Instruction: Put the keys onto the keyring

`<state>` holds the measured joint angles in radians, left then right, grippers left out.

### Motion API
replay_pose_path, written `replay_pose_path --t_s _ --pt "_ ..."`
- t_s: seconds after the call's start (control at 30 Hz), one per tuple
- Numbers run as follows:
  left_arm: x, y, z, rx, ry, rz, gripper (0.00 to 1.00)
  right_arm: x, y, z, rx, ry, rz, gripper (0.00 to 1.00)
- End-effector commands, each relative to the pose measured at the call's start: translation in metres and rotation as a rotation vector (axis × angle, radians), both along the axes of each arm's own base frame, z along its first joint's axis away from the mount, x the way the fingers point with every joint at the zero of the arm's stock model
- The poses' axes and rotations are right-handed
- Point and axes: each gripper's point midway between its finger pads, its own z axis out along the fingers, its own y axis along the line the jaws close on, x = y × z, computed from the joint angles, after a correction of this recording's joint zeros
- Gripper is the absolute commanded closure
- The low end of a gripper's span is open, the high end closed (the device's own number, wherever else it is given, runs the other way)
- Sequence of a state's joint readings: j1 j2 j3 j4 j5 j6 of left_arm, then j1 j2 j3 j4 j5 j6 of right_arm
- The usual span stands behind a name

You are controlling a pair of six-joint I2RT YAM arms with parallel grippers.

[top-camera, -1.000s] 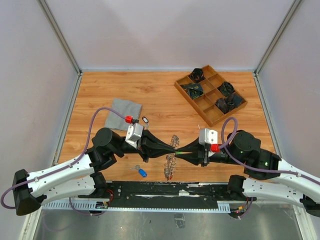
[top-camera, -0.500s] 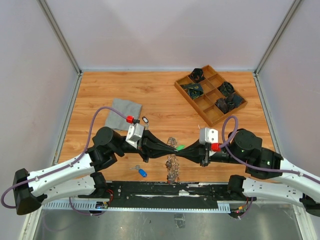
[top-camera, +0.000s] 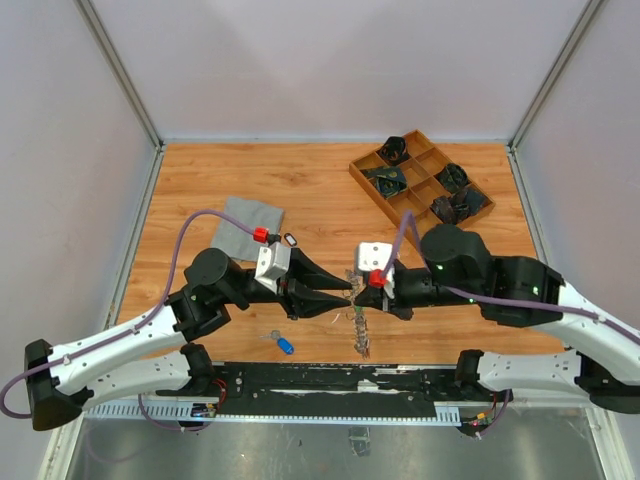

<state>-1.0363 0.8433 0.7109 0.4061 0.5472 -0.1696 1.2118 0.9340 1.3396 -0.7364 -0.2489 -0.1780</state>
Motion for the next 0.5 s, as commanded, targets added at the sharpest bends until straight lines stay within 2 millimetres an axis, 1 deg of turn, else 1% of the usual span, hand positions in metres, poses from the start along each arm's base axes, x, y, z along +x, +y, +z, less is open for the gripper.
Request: replay_pose_path --t_s 0.0,0.1,0.23,0.47 --pt "0.018 0.004 0.001 0.05 -0.038 0.104 0.63 0.006 -0.031 -0.027 -0.297 -0.007 -0.014 1.0" --pt "0.025 0.002 -0.009 0.095 -0.041 0.134 0.62 0.013 -0.036 -0.029 -0.382 -0.008 -0.046 1.0" --pt "0.028 -0.001 -0.022 0.142 -0.04 0.136 0.61 0.017 -0.037 -0.022 -0.409 -0.007 -0.075 1.0" --pt "0.026 -0.009 -0.032 0.17 -0.032 0.102 0.58 0.021 -0.029 -0.02 -0.433 -0.003 -0.076 1.0"
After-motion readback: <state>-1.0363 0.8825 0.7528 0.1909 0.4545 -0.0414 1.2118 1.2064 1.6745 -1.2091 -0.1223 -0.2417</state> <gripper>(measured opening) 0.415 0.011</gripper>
